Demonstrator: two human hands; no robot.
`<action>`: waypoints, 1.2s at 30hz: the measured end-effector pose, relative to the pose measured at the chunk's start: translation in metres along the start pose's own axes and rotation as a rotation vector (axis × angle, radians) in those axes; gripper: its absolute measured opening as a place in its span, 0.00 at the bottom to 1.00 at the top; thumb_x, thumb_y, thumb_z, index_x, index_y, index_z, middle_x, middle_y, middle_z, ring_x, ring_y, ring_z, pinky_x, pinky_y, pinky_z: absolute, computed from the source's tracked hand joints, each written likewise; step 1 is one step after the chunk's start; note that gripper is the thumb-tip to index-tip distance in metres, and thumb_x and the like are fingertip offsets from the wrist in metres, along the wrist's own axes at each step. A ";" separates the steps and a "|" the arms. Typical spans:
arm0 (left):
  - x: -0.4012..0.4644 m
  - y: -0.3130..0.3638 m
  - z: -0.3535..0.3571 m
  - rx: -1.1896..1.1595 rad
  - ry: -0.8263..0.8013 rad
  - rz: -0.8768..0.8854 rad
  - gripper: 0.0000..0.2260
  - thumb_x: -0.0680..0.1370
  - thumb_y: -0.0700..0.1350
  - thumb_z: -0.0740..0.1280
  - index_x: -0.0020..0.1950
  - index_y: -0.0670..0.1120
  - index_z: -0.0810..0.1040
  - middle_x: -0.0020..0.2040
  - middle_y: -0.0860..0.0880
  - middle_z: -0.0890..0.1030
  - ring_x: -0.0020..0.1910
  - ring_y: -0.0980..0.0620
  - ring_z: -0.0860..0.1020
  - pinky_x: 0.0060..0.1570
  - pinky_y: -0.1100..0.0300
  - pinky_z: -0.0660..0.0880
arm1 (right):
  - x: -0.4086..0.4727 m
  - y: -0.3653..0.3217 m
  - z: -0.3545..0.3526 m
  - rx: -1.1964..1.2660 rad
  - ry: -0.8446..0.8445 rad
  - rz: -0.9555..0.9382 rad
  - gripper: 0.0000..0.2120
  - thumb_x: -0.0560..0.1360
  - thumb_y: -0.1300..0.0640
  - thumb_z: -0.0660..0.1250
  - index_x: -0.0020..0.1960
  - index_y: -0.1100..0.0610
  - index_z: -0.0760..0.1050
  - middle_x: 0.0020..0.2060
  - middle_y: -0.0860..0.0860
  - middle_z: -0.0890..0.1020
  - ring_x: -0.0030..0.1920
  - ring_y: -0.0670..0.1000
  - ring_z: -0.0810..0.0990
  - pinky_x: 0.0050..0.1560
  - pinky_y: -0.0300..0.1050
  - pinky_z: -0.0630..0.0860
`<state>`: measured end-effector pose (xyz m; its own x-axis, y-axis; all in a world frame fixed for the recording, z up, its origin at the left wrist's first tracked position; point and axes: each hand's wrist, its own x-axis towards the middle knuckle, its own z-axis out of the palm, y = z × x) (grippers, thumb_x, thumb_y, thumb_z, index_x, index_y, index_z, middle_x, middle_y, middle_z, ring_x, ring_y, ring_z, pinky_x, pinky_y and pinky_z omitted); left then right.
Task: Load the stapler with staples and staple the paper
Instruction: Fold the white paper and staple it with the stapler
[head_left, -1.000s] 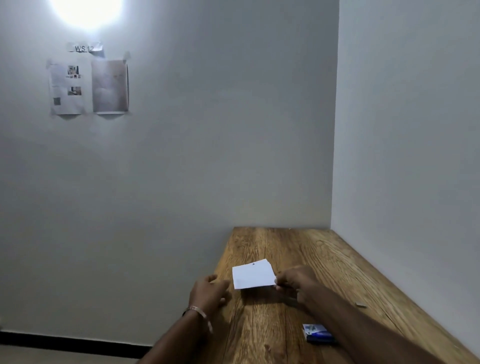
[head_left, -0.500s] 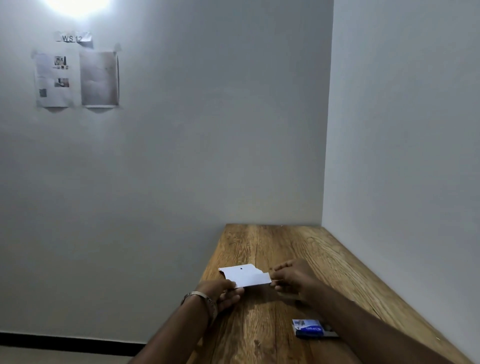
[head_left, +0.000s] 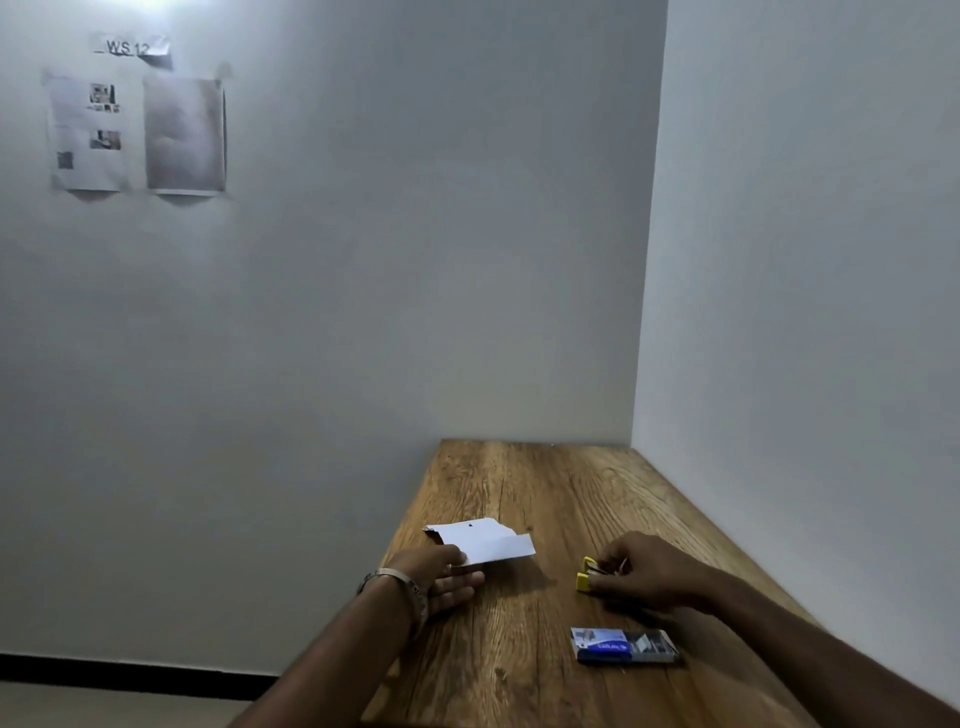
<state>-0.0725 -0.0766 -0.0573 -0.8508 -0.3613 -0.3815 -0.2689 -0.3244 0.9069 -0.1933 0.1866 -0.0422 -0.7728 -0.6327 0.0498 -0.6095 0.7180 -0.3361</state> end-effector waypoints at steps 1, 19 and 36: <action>0.000 0.000 0.000 0.002 0.002 0.003 0.21 0.76 0.33 0.67 0.67 0.35 0.67 0.52 0.35 0.82 0.40 0.44 0.84 0.32 0.55 0.82 | 0.000 0.000 0.003 0.004 0.012 -0.006 0.18 0.74 0.43 0.71 0.56 0.55 0.81 0.52 0.50 0.83 0.48 0.44 0.78 0.46 0.37 0.74; 0.000 -0.001 0.000 -0.057 0.004 0.038 0.24 0.77 0.33 0.66 0.71 0.37 0.64 0.50 0.36 0.83 0.34 0.45 0.85 0.26 0.57 0.80 | 0.025 -0.030 0.025 0.408 0.160 -0.147 0.20 0.64 0.44 0.78 0.50 0.46 0.73 0.44 0.47 0.82 0.40 0.41 0.83 0.37 0.34 0.78; 0.003 -0.001 -0.001 -0.119 0.019 0.052 0.13 0.76 0.34 0.65 0.57 0.41 0.66 0.47 0.37 0.82 0.31 0.46 0.84 0.26 0.56 0.79 | 0.039 -0.077 0.026 1.121 -0.186 0.372 0.25 0.75 0.40 0.69 0.55 0.63 0.81 0.37 0.55 0.85 0.31 0.49 0.78 0.28 0.40 0.73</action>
<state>-0.0739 -0.0781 -0.0598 -0.8530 -0.3968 -0.3390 -0.1680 -0.4061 0.8982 -0.1719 0.0993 -0.0391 -0.7756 -0.5383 -0.3297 0.2106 0.2717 -0.9391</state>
